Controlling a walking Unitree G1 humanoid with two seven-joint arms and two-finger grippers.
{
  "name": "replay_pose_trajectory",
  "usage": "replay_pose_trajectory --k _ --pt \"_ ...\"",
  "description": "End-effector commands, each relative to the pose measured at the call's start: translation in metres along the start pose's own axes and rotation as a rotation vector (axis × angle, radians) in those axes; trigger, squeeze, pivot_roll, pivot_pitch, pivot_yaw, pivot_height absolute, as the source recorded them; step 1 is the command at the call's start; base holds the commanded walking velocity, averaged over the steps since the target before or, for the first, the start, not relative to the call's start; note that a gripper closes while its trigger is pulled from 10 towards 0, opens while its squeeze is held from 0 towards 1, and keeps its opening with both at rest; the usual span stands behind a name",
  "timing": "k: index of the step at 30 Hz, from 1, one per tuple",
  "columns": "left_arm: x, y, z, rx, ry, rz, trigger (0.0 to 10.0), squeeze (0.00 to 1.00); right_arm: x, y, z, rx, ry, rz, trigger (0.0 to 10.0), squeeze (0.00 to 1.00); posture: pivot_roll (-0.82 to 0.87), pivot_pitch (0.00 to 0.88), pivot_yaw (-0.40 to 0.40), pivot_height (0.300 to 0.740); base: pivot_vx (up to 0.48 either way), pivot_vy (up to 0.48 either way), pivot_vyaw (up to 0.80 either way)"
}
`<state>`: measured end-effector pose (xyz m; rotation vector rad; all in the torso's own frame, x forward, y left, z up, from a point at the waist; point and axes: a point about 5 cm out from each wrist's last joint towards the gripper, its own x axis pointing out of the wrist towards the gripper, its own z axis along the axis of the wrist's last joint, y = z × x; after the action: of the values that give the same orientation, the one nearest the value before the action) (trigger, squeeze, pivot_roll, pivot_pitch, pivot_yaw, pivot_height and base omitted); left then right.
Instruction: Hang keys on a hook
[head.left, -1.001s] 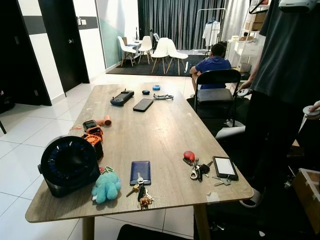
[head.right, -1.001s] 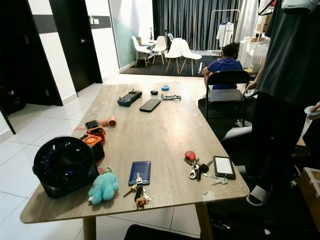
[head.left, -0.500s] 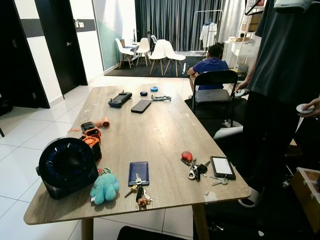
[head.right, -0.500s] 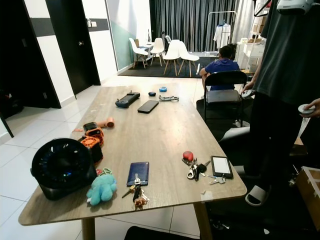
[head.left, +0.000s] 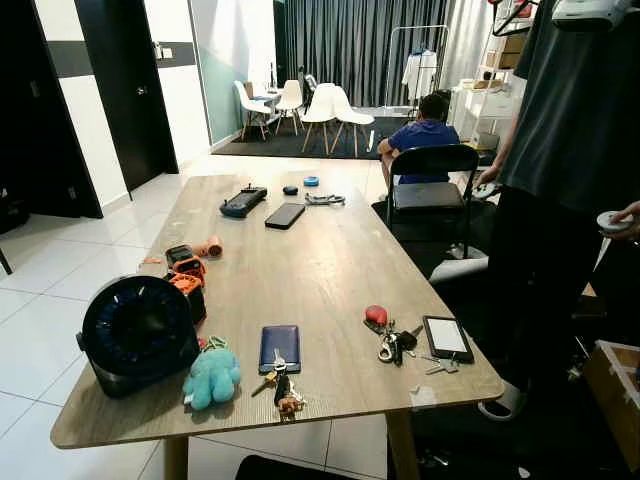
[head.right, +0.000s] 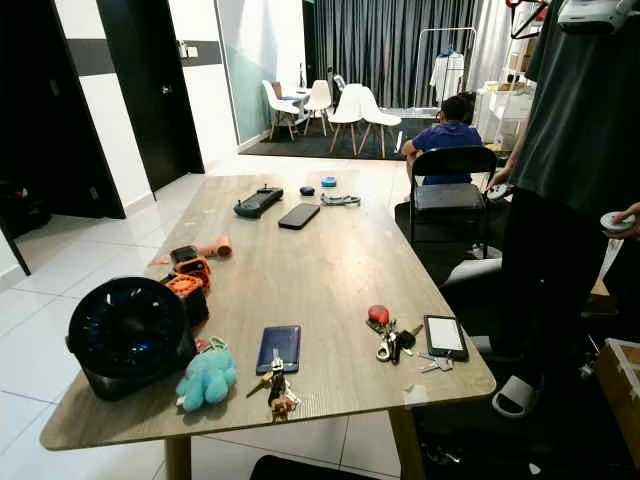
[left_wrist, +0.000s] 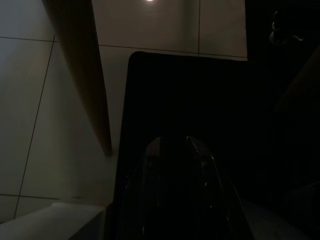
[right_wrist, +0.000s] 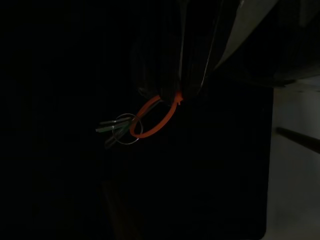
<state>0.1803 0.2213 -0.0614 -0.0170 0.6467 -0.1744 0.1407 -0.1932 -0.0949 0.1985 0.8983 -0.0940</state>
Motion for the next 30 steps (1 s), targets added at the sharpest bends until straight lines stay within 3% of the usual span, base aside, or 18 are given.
replay_pose_trajectory --k 1,13,30 --pt "-0.0001 -0.0014 -0.0018 -0.019 -0.001 0.000 10.0 0.00 -0.0004 0.0013 -0.0027 -0.004 0.006 0.006 10.0 0.00 0.03 0.022 0.032 0.740 0.000 0.000 0.00" --pt "-0.0003 -0.0003 -0.0008 -0.020 -0.009 -0.002 10.0 0.00 0.0003 0.0030 -0.0030 -0.013 0.013 0.013 10.0 0.00 0.03 0.012 0.031 0.740 0.000 0.000 0.00" --pt "0.0002 -0.0022 0.0004 -0.018 -0.023 -0.013 10.0 0.00 -0.0004 0.0022 -0.0056 -0.025 0.025 0.015 10.0 0.00 0.03 0.015 0.030 0.740 -0.338 0.000 0.00"
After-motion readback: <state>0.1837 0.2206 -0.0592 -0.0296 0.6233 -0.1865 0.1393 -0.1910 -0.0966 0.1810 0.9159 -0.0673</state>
